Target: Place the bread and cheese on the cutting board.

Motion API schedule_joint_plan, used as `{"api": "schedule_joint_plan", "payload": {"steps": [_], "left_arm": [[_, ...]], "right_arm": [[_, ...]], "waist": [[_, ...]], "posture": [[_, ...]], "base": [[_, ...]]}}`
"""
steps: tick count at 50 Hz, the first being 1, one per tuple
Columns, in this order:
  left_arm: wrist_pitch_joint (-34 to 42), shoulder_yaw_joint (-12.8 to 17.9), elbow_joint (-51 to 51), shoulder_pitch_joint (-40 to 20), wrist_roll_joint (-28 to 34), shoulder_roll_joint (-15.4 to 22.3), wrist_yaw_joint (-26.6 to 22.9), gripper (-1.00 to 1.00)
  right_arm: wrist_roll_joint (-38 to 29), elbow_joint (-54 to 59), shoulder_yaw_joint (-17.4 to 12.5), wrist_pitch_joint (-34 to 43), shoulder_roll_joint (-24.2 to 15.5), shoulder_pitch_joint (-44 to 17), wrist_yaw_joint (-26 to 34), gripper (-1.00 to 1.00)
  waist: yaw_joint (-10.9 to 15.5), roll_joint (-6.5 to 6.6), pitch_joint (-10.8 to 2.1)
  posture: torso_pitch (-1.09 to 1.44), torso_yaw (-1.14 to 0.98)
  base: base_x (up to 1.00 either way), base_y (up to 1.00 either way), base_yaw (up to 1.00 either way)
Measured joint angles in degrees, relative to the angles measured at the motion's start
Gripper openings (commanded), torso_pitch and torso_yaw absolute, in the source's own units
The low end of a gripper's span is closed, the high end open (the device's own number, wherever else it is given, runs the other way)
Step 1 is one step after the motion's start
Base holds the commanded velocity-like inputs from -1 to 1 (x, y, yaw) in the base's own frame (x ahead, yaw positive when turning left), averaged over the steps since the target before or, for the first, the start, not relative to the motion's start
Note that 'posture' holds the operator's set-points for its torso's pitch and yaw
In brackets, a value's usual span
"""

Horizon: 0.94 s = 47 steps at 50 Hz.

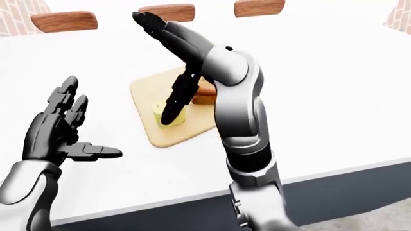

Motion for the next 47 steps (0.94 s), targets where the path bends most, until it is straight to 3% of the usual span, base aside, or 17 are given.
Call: {"api": "schedule_joint_plan", "payload": {"steps": [7, 12, 29, 37, 43, 47], "left_arm": [[1.4, 0.4, -0.7, -1.1, -0.3, 0.7, -0.3, 1.0], [2.4, 0.5, -1.4, -1.4, -0.6, 1.1, -0.5, 1.0], [11.9, 6.3, -14.8, 1.3, 0.1, 2.9, -4.3, 1.0], [16.2, 7.6, -20.9, 2.1, 2.0, 2.8, -7.0, 1.0], [17.2, 7.9, -20.5, 1.3, 2.5, 3.3, -8.1, 1.0], [17.4, 8.5, -20.7, 0.9, 2.3, 3.9, -8.2, 1.0]], "right_arm": [[-2.1, -12.8, 0.2, 10.0, -2.6, 1.2, 2.3, 1.0], [-3.2, -18.6, -1.5, 15.0, -5.2, 2.7, 3.6, 1.0], [-2.5, -40.6, -6.0, 31.8, -14.0, 14.3, 3.0, 1.0], [2.1, -50.1, -11.8, 32.9, -11.6, 28.5, -2.5, 1.0], [2.1, -49.8, -15.6, 28.7, -8.0, 32.6, -2.8, 1.0], [1.2, -49.9, -16.0, 26.1, -6.2, 34.2, -2.1, 1.0]], "waist": [[0.1, 0.09, 0.19], [0.0, -0.09, 0.24], [0.2, -0.2, 0.48], [0.2, -0.58, 0.17], [0.2, -0.35, 0.09], [0.1, -0.23, -0.08]], "posture": [[0.0, 0.0], [0.0, 0.0], [0.0, 0.0], [0.0, 0.0], [0.0, 0.0], [0.0, 0.0]], "base": [[0.0, 0.0, 0.0], [0.0, 0.0, 0.0], [0.0, 0.0, 0.0], [0.0, 0.0, 0.0], [0.0, 0.0, 0.0], [0.0, 0.0, 0.0]]}}
